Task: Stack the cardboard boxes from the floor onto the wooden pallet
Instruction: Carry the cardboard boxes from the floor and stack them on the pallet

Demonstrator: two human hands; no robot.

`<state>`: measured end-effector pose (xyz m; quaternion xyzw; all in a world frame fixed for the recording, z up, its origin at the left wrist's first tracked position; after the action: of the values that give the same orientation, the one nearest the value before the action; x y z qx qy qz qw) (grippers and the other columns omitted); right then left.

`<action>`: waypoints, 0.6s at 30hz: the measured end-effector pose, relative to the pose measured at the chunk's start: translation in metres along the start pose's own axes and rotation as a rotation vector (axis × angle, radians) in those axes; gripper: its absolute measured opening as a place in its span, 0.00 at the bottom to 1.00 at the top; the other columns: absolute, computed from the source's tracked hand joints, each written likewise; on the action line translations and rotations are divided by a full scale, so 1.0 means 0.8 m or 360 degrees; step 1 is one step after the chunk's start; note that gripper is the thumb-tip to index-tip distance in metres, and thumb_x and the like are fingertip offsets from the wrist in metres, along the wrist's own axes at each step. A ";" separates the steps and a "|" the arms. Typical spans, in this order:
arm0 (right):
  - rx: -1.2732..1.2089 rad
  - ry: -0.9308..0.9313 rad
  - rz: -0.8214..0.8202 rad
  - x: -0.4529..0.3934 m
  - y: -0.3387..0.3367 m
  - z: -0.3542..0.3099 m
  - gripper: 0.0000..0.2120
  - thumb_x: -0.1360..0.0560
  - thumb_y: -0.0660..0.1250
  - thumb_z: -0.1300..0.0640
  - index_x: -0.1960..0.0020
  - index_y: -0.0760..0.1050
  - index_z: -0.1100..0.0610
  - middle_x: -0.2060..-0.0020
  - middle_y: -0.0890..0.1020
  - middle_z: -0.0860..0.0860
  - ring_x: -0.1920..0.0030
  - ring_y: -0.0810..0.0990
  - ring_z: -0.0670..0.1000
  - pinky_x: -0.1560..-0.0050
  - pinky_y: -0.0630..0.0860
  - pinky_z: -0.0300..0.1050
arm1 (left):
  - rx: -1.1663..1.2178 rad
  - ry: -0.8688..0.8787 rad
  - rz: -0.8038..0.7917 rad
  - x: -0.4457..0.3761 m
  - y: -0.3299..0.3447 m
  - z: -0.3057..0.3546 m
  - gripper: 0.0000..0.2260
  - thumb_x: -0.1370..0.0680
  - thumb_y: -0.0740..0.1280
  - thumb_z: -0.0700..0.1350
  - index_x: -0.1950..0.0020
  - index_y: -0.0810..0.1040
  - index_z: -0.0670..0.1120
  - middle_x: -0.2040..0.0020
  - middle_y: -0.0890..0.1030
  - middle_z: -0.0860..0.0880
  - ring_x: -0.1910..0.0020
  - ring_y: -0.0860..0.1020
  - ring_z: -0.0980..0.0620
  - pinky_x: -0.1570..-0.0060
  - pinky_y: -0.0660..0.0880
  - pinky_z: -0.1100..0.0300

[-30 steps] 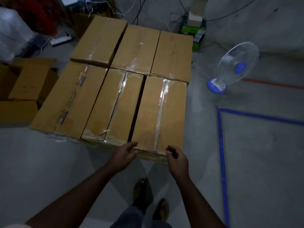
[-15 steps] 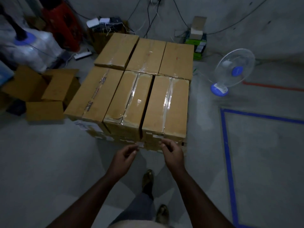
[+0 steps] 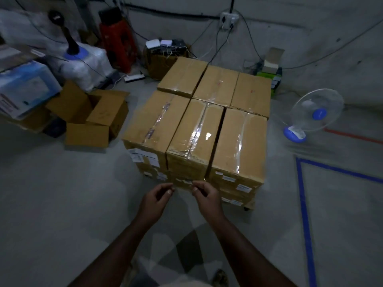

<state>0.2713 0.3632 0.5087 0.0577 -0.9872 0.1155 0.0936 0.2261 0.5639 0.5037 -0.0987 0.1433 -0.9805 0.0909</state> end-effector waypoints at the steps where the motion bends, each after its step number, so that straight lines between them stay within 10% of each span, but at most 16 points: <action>1: 0.0005 -0.0015 0.0002 -0.005 0.026 -0.009 0.12 0.21 0.70 0.60 0.48 0.83 0.43 0.51 0.86 0.45 0.48 0.85 0.46 0.44 0.82 0.50 | 0.0021 0.0009 0.0024 -0.005 -0.024 -0.005 0.11 0.19 0.69 0.41 0.41 0.82 0.56 0.46 0.86 0.54 0.44 0.83 0.57 0.40 0.80 0.49; 10: -0.0177 0.0138 -0.0021 -0.049 0.294 -0.084 0.09 0.19 0.69 0.60 0.44 0.83 0.49 0.46 0.86 0.49 0.47 0.85 0.50 0.48 0.82 0.47 | 0.0145 -0.0090 0.0174 -0.082 -0.294 -0.057 0.08 0.20 0.71 0.43 0.44 0.82 0.55 0.47 0.86 0.52 0.45 0.84 0.55 0.41 0.80 0.51; 18: -0.0328 0.0217 0.0226 -0.142 0.363 -0.108 0.07 0.19 0.69 0.60 0.44 0.83 0.54 0.49 0.87 0.52 0.48 0.86 0.54 0.50 0.82 0.49 | 0.0008 0.0115 -0.0044 -0.241 -0.337 -0.011 0.09 0.19 0.69 0.43 0.39 0.82 0.48 0.47 0.84 0.56 0.48 0.81 0.66 0.51 0.76 0.72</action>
<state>0.3573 0.6749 0.5059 -0.0303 -0.9868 0.0234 0.1575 0.3695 0.8605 0.5438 -0.0649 0.1427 -0.9850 0.0723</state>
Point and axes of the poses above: each hand's wrist, its own x-axis away from the middle knuckle, its own y-axis out of the palm, z = x × y, the point moved 4 cm from there along -x, towards the middle knuckle
